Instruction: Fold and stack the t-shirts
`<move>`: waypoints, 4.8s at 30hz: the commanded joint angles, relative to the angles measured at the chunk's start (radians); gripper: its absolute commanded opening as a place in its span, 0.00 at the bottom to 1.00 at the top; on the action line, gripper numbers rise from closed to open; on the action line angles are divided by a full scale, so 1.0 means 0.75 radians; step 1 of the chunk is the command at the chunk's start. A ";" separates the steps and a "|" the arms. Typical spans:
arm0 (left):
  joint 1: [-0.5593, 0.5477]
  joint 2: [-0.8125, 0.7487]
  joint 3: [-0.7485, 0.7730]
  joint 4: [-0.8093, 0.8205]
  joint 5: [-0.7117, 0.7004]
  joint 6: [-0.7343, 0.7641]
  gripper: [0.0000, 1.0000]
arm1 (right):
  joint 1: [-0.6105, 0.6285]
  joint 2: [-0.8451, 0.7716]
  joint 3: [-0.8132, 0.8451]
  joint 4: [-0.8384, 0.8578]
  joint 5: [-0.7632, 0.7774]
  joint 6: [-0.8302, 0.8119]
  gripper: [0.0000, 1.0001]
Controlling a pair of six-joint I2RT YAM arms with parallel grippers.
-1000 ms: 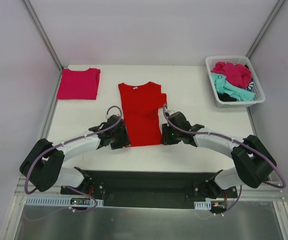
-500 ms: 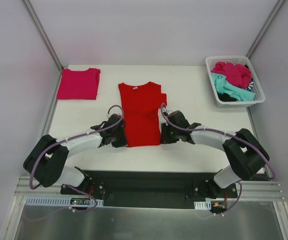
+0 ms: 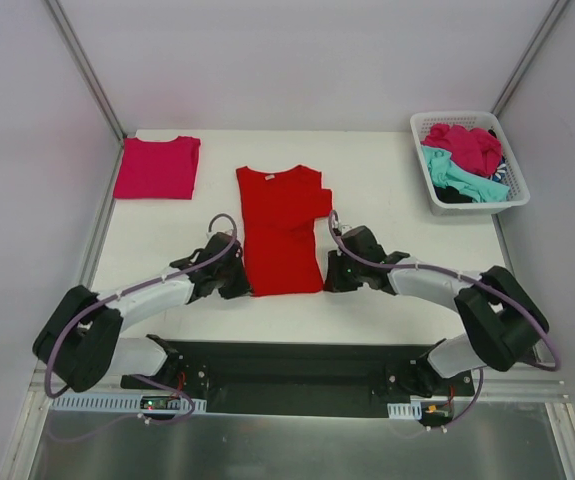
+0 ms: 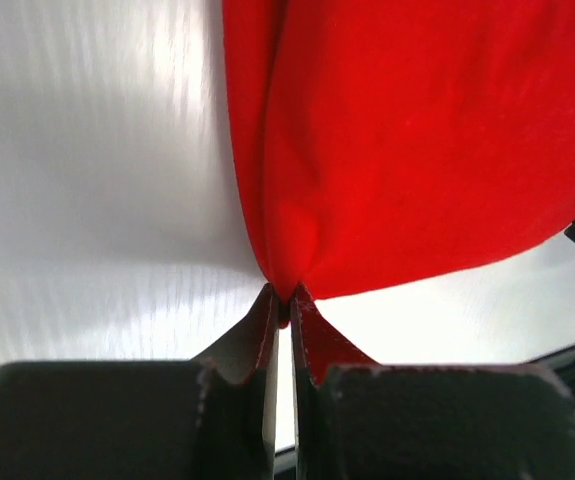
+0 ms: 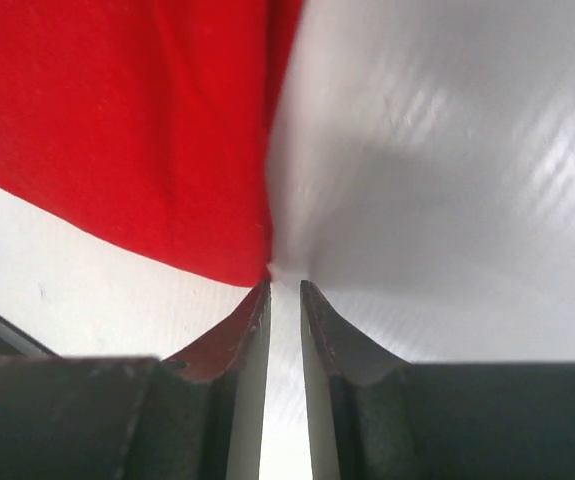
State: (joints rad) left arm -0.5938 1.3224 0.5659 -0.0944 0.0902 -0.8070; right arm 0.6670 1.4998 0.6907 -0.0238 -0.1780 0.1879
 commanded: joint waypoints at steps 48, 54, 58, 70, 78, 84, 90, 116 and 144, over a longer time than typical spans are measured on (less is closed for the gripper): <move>-0.180 -0.421 -0.080 -0.338 -0.038 -0.145 0.00 | 0.101 0.017 -0.113 0.298 -0.254 0.273 0.08; -0.182 -0.417 -0.082 -0.338 -0.038 -0.143 0.00 | 0.103 -0.081 -0.168 0.208 -0.225 0.277 0.01; -0.180 -0.417 -0.082 -0.338 -0.020 -0.143 0.00 | 0.111 -0.224 -0.207 0.075 -0.190 0.275 0.01; -0.212 -0.579 -0.188 -0.365 0.049 -0.235 0.00 | 0.292 -0.531 -0.262 -0.162 -0.068 0.385 0.01; -0.302 -0.732 -0.066 -0.585 -0.050 -0.319 0.00 | 0.432 -0.693 -0.230 -0.317 0.082 0.484 0.01; -0.319 -0.690 0.251 -0.739 -0.175 -0.211 0.00 | 0.438 -0.791 -0.009 -0.575 0.219 0.396 0.01; -0.311 -0.485 0.499 -0.784 -0.270 -0.082 0.00 | 0.324 -0.665 0.214 -0.670 0.172 0.241 0.01; 0.109 0.094 0.636 -0.431 -0.026 0.194 0.00 | -0.218 0.023 0.609 -0.524 -0.145 -0.075 0.01; 0.319 0.509 1.088 -0.410 0.031 0.321 0.00 | -0.364 0.532 1.247 -0.684 -0.237 -0.167 0.01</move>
State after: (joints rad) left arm -0.3828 1.6642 1.3029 -0.4023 0.1226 -0.6033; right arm 0.4221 1.8305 1.5204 -0.4973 -0.3420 0.0910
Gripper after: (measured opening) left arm 0.020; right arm 0.025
